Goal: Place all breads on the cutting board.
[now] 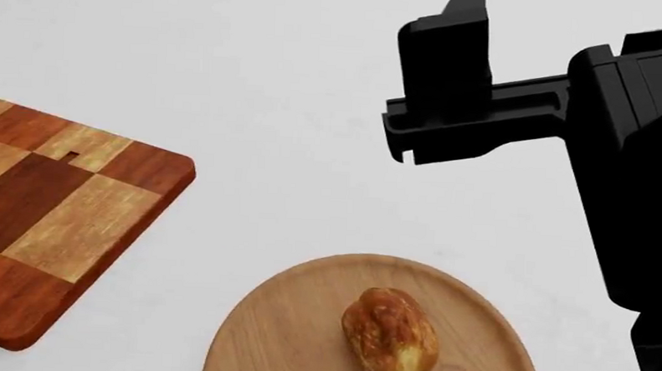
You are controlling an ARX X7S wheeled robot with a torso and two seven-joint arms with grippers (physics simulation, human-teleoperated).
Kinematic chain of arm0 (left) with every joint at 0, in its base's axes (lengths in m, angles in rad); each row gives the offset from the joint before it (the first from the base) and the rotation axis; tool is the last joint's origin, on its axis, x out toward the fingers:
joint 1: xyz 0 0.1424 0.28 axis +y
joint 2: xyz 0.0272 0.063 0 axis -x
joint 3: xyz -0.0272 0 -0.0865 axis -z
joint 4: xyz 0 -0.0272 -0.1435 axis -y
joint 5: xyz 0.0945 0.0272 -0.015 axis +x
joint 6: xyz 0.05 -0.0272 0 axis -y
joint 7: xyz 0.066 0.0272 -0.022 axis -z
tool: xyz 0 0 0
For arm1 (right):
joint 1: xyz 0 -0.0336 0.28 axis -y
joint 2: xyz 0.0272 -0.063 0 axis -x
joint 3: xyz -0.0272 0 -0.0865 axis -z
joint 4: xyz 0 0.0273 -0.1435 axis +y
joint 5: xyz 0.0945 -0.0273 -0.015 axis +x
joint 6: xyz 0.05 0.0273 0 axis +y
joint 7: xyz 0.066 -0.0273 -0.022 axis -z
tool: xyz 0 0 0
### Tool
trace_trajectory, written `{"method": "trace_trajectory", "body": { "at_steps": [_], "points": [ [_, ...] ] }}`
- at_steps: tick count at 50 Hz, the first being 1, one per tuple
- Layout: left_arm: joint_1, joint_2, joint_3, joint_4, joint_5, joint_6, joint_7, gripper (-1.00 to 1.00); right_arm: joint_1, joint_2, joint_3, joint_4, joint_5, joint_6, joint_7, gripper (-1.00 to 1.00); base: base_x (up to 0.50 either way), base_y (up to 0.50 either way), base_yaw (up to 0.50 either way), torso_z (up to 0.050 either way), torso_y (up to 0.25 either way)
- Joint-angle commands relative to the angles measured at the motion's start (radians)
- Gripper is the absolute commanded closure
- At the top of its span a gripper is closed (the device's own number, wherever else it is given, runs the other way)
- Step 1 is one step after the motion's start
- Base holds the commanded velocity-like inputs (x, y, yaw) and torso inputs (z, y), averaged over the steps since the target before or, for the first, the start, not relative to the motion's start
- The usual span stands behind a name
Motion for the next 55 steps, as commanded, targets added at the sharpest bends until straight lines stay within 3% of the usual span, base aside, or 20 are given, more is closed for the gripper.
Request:
{"method": "trace_trajectory", "body": {
  "at_steps": [1, 11, 24, 40, 55],
  "points": [
    [-0.108, 0.060, 0.102, -0.137, 0.259, -0.027, 0.293, 1.00, 0.003, -0.020, 0.009, 0.006, -0.030, -0.010, -0.044, -1.00, 0.00, 0.00, 0.00, 0.000, 0.000],
    [-0.147, 0.094, 0.204, -0.203, 0.483, 0.042, 0.511, 1.00, -0.075, 0.003, 0.053, -0.029, -0.090, -0.024, -0.120, -1.00, 0.00, 0.00, 0.00, 0.000, 0.000],
    [-0.132, 0.148, 0.293, -0.304, 0.633, 0.147, 0.653, 1.00, -0.051, 0.006, 0.032, -0.022, -0.057, -0.033, -0.083, -1.00, 0.00, 0.00, 0.00, 0.000, 0.001],
    [-0.088, 0.215, 0.374, -0.435, 0.748, 0.247, 0.753, 1.00, -0.086, 0.029, 0.049, -0.038, -0.079, -0.044, -0.115, -1.00, 0.00, 0.00, 0.00, 0.000, 0.000],
    [-0.002, 0.202, 0.379, -0.421, 0.736, 0.264, 0.731, 1.00, -0.066, 0.030, 0.032, -0.035, -0.059, -0.052, -0.094, -1.00, 0.00, 0.00, 0.00, 0.000, 0.001]
  ]
}}
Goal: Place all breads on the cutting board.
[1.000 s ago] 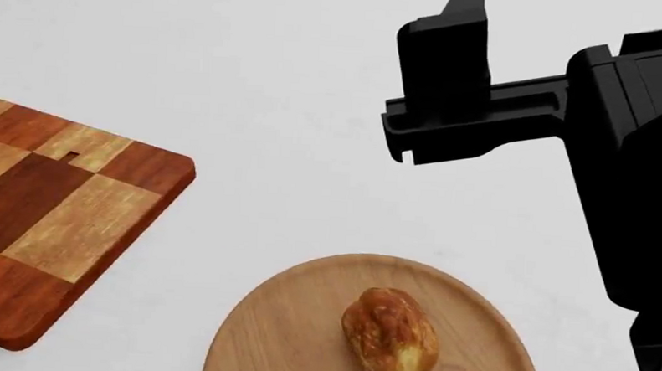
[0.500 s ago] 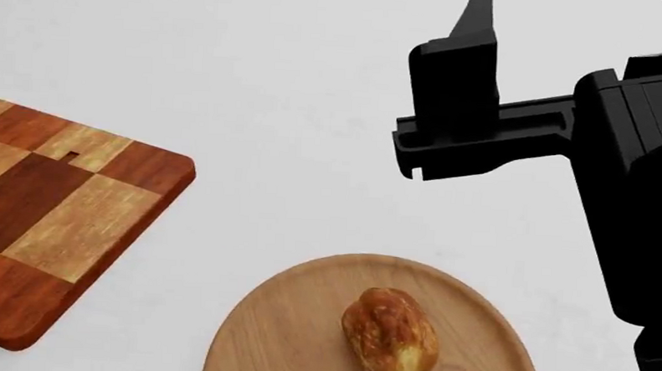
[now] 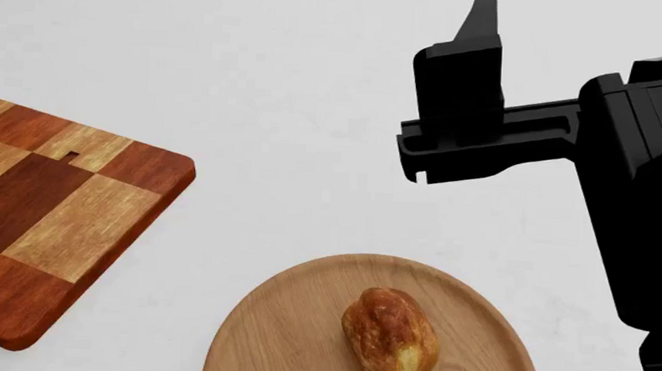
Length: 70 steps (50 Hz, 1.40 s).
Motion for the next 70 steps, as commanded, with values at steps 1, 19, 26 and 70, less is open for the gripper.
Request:
{"method": "trace_trajectory", "body": {
  "at_steps": [1, 19, 26, 70],
  "points": [
    [0.046, 0.026, -0.010, -0.017, 0.024, 0.014, 0.025, 1.00, -0.007, -0.010, 0.020, -0.005, -0.022, -0.013, -0.041, -1.00, 0.00, 0.00, 0.00, 0.000, 0.000],
    [0.062, 0.044, 0.009, -0.031, 0.039, 0.017, 0.031, -1.00, -0.052, 0.009, 0.041, -0.024, -0.044, -0.031, -0.069, -1.00, 0.00, 0.00, 0.00, 0.000, 0.000],
    [0.044, 0.019, -0.018, 0.048, -0.005, -0.025, -0.016, -1.00, -0.062, 0.016, 0.047, -0.027, -0.045, -0.039, -0.074, -1.00, 0.00, 0.00, 0.00, 0.000, 0.001],
    [0.055, -0.024, -0.235, 0.565, -0.778, -0.114, -0.559, -1.00, -0.051, 0.046, 0.038, -0.035, -0.009, -0.067, -0.045, -1.00, 0.00, 0.00, 0.00, 0.000, 0.000]
  ]
}}
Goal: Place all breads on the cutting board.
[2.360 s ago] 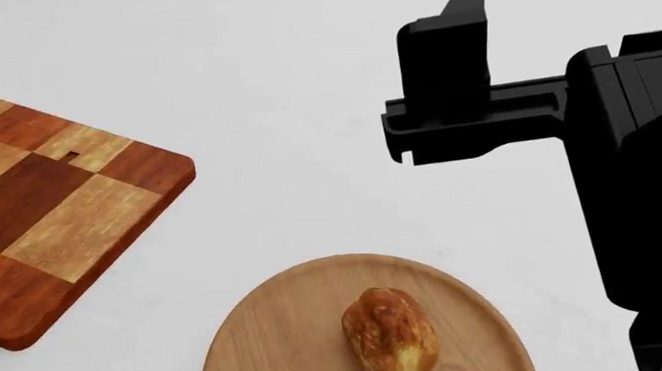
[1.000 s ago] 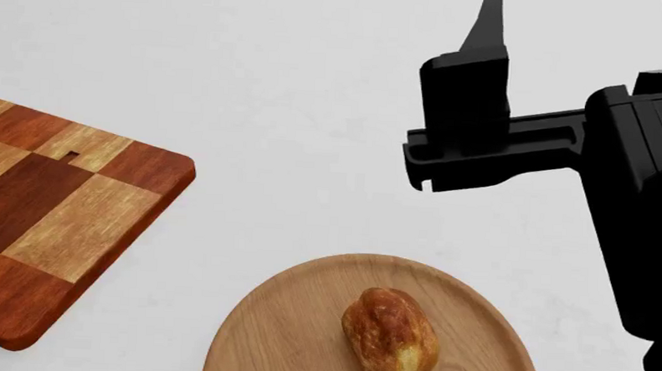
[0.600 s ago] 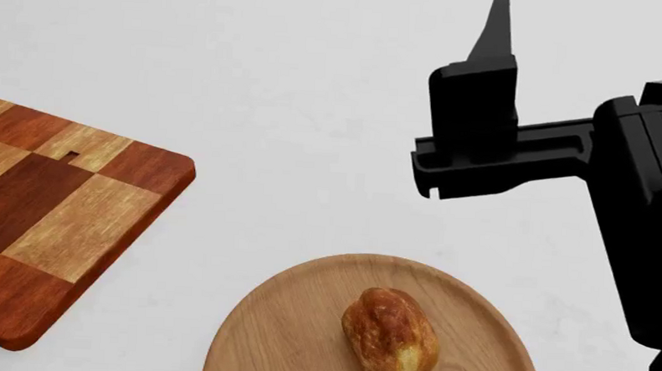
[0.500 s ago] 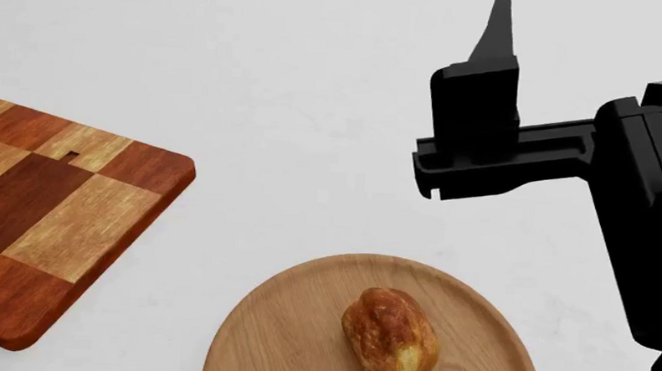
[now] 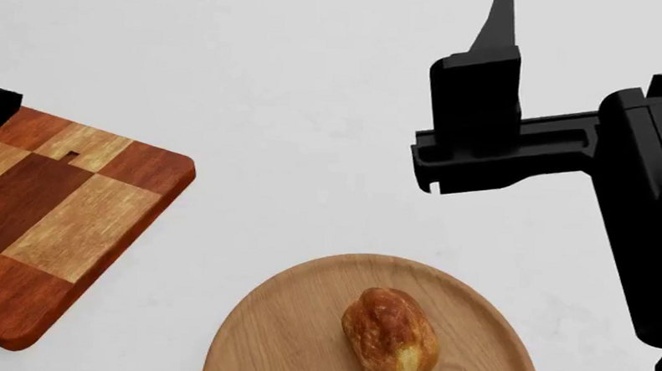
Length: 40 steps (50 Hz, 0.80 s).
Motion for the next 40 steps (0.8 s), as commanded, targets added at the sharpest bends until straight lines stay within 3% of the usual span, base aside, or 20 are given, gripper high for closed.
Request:
{"method": "trace_trajectory", "body": {
  "at_steps": [1, 13, 20, 33, 40],
  "points": [
    [0.001, 0.096, -0.020, 0.053, -0.107, -0.018, -0.017, -1.00, -0.024, -0.002, 0.035, -0.010, -0.022, -0.019, -0.043, -1.00, 0.00, 0.00, 0.00, 0.000, 0.000],
    [0.025, 0.270, -0.003, 0.004, -0.018, -0.004, 0.111, -1.00, 0.044, 0.017, 0.003, -0.001, 0.072, -0.033, 0.047, -1.00, 0.00, 0.00, 0.00, 0.000, 0.000],
    [0.057, 0.340, 0.000, -0.030, -0.052, 0.024, 0.153, -1.00, 0.082, 0.052, 0.005, 0.005, 0.110, -0.033, 0.065, -1.00, 0.00, 0.00, 0.00, 0.000, 0.000],
    [0.151, 0.414, 0.004, -0.066, 0.139, 0.110, 0.345, -1.00, 0.163, 0.114, -0.020, 0.021, 0.184, -0.019, 0.107, -1.00, 0.00, 0.00, 0.00, 0.000, 0.000],
    [0.160, 0.479, 0.071, -0.157, 0.342, 0.172, 0.556, -1.00, 0.152, 0.123, -0.020, 0.015, 0.178, -0.021, 0.108, -1.00, 0.00, 0.00, 0.00, 0.000, 0.000]
  ]
}}
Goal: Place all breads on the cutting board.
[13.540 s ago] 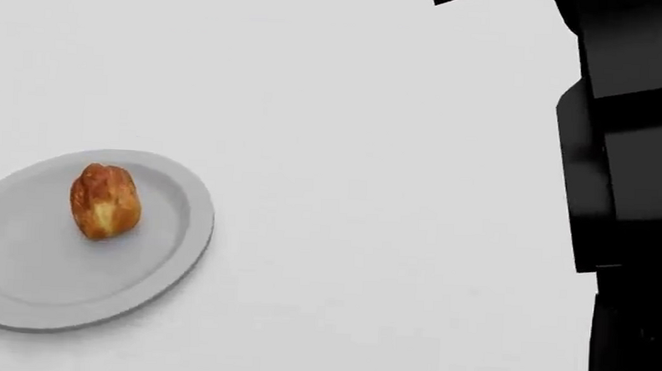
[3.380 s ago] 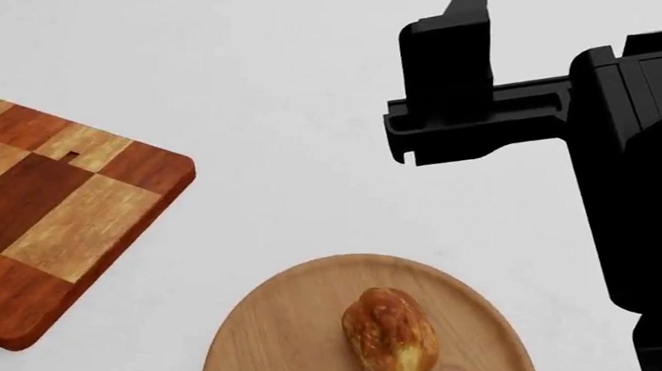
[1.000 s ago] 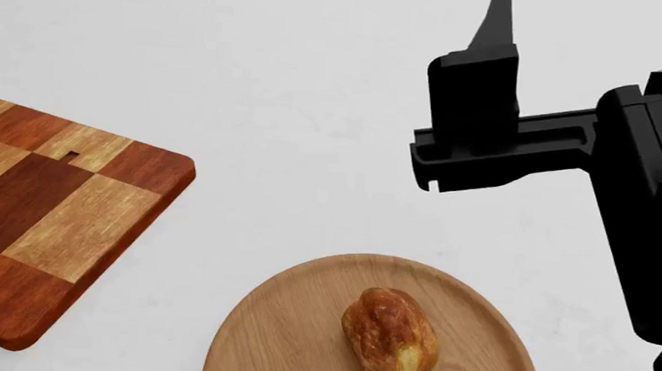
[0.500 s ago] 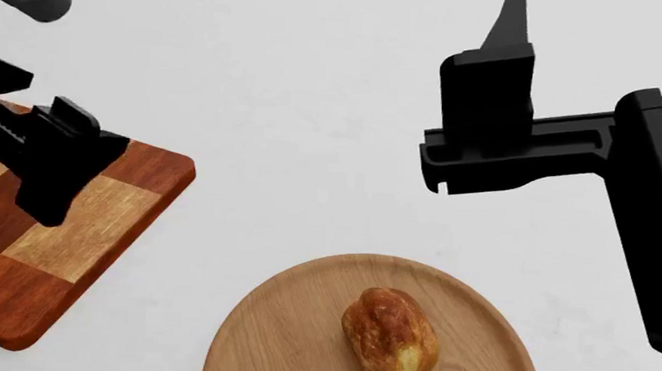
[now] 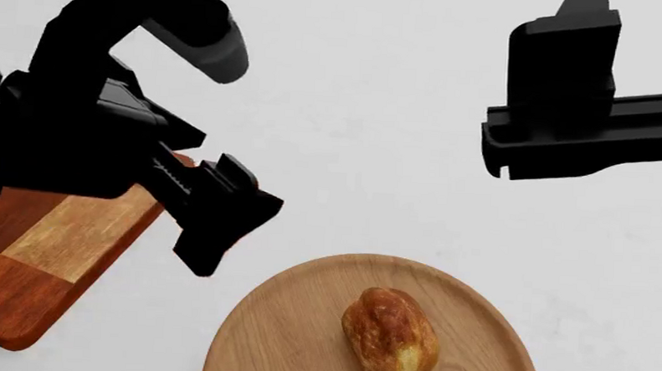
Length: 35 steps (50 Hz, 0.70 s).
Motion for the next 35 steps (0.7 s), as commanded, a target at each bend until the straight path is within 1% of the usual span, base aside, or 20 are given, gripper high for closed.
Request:
{"method": "trace_trajectory", "body": {
  "at_steps": [1, 6, 10, 14, 21, 30, 34, 35],
  "points": [
    [0.037, 0.110, 0.032, -0.092, 0.231, 0.073, 0.259, -1.00, 0.017, 0.012, 0.012, 0.001, 0.002, -0.004, -0.020, -1.00, 0.00, 0.00, 0.00, 0.000, 0.000],
    [0.049, 0.147, 0.071, -0.088, 0.310, 0.118, 0.368, -1.00, 0.022, 0.036, 0.011, -0.003, 0.024, -0.005, -0.010, -1.00, 0.00, 0.00, 0.00, 0.000, 0.000],
    [0.063, 0.175, 0.090, -0.106, 0.335, 0.136, 0.405, -1.00, -0.003, 0.056, 0.028, -0.007, 0.018, -0.007, -0.018, -1.00, 0.00, 0.00, 0.00, 0.000, 0.000],
    [0.064, 0.207, 0.105, -0.152, 0.366, 0.160, 0.454, -1.00, -0.073, 0.081, 0.087, -0.024, -0.021, -0.008, -0.074, -1.00, 0.00, 0.00, 0.00, 0.000, 0.000],
    [0.061, 0.262, 0.132, -0.199, 0.406, 0.188, 0.517, -1.00, -0.039, 0.090, 0.058, -0.015, 0.008, -0.008, -0.042, -1.00, 0.00, 0.00, 0.00, 0.000, 0.000],
    [0.082, 0.295, 0.141, -0.180, 0.403, 0.197, 0.523, -1.00, -0.150, 0.122, 0.144, -0.046, -0.036, -0.021, -0.106, -1.00, 0.00, 0.00, 0.00, 0.000, 0.000],
    [0.090, 0.313, 0.147, -0.173, 0.406, 0.204, 0.531, -1.00, -0.162, 0.129, 0.155, -0.050, -0.041, -0.022, -0.115, -1.00, 0.00, 0.00, 0.00, 0.000, 0.000],
    [0.092, 0.318, 0.148, -0.176, 0.406, 0.205, 0.532, -1.00, -0.144, 0.125, 0.139, -0.046, -0.033, -0.021, -0.104, -1.00, 0.00, 0.00, 0.00, 0.000, 0.000]
  ]
}}
